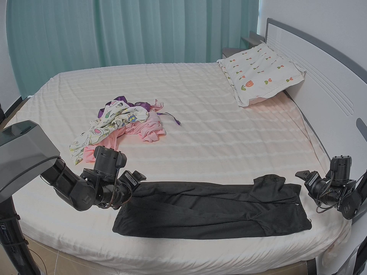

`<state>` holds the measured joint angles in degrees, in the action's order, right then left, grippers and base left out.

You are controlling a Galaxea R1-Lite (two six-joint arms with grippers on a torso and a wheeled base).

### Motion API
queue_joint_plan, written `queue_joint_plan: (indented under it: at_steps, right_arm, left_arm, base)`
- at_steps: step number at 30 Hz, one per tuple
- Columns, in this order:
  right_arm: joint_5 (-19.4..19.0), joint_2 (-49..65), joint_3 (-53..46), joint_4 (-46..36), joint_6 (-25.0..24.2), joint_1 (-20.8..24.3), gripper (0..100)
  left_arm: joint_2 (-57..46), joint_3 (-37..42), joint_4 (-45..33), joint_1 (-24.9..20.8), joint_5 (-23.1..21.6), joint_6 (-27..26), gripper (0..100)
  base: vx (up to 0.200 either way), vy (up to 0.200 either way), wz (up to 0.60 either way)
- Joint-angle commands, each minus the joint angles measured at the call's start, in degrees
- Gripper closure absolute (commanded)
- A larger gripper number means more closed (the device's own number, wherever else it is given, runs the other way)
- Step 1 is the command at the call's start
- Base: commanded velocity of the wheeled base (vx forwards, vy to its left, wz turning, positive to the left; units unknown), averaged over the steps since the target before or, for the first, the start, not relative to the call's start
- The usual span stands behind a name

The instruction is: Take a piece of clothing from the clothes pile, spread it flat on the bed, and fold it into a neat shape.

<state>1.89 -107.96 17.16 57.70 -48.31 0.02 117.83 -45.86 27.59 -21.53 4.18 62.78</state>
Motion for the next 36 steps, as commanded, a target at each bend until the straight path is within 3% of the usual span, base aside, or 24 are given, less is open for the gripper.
queue_joint_plan:
  at_steps: [1, 12, 36]
  right_arm:
    - [0.0, -0.8, -0.5, 0.1, 0.0, 0.2, 0]
    - [-0.1, -0.8, -1.3, 0.1, -0.2, 0.5, 0]
    - [-0.1, -2.8, -1.8, 0.2, -0.2, 0.9, 0]
  left_arm:
    - [0.6, -2.1, -2.3, -0.4, 1.2, 0.1, 0]
    - [4.1, -6.4, -4.6, -2.5, 2.8, 3.5, 0]
    - [8.1, -10.6, -4.1, -2.1, 3.0, 8.6, 0]
  base:
    - [0.0, 0.0, 0.0]
    - [0.0, 0.0, 0.0]
    - [0.0, 0.0, 0.0]
